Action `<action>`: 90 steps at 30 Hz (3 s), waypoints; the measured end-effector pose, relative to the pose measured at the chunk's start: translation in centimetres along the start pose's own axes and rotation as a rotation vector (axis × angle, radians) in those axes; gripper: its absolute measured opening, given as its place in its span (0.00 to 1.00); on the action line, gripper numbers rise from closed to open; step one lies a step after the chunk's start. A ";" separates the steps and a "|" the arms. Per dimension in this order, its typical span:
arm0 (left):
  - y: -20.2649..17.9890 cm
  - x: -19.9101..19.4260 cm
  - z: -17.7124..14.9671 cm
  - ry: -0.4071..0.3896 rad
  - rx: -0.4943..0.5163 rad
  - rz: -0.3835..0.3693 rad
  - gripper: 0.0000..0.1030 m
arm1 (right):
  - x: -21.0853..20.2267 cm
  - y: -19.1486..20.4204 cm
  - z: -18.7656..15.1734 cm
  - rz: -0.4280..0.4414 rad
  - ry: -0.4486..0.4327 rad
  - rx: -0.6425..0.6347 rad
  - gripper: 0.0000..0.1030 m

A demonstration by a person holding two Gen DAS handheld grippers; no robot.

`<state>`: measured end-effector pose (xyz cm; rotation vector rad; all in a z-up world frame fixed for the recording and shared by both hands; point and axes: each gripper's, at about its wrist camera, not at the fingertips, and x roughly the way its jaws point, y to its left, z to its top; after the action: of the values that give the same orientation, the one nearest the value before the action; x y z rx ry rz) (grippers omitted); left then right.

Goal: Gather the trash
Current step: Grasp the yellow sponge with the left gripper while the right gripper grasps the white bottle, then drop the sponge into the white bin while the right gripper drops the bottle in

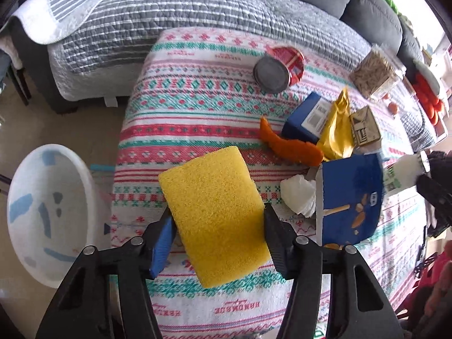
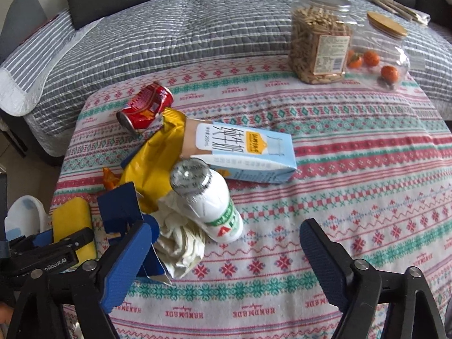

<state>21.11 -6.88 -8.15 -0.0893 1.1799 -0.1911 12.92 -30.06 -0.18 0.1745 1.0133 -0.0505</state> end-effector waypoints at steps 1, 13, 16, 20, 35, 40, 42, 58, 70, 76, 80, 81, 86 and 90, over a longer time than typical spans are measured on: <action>0.4 -0.5 0.0 -0.007 -0.004 -0.003 0.59 | 0.2 0.2 0.2 0.002 -0.002 -0.003 0.78; 4.8 -5.5 -0.3 -0.082 -0.028 -0.004 0.58 | 0.9 0.9 1.3 -0.002 -0.047 -0.007 0.31; 6.8 -7.3 -0.4 -0.100 -0.030 0.015 0.58 | 0.1 1.0 1.4 -0.033 -0.071 -0.013 0.24; 10.6 -8.9 0.0 -0.116 -0.040 0.054 0.58 | -2.4 1.0 1.7 -0.016 -0.116 0.005 0.23; 20.8 -4.6 0.0 -0.006 -0.138 0.111 0.59 | -6.3 10.9 1.2 0.163 -0.247 -0.171 0.23; 21.9 -4.3 -0.4 0.012 -0.122 0.134 0.64 | -2.8 15.1 0.6 0.274 -0.167 -0.203 0.23; 22.3 -4.5 -0.8 0.016 -0.117 0.161 0.72 | -1.4 16.7 0.4 0.307 -0.141 -0.215 0.23; 27.3 -9.0 -5.8 -0.040 -0.153 0.253 0.86 | 3.7 24.5 -1.6 0.506 -0.039 -0.202 0.23; 28.5 -10.8 -7.5 -0.071 -0.197 0.239 0.86 | 6.9 28.1 -2.9 0.553 0.032 -0.229 0.26; 27.0 -11.9 -7.5 -0.093 -0.178 0.209 0.86 | 6.0 27.3 -2.9 0.542 0.006 -0.231 0.54; 25.5 -12.3 -7.6 -0.096 -0.161 0.194 0.86 | 4.3 25.8 -2.8 0.499 -0.037 -0.247 0.62; 25.0 -12.4 -7.6 -0.096 -0.155 0.187 0.86 | 3.7 25.3 -2.7 0.483 -0.047 -0.249 0.66; 22.4 -12.4 -7.8 -0.091 -0.118 0.162 0.86 | 1.2 22.0 -3.0 0.388 -0.089 -0.256 0.71; 19.5 -12.2 -8.4 -0.083 -0.055 0.145 0.86 | -0.2 18.7 -3.6 0.314 -0.091 -0.249 0.78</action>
<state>10.81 14.84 -3.54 -0.0586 1.1046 -0.0267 12.06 -11.04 0.41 0.1008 0.8837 0.3496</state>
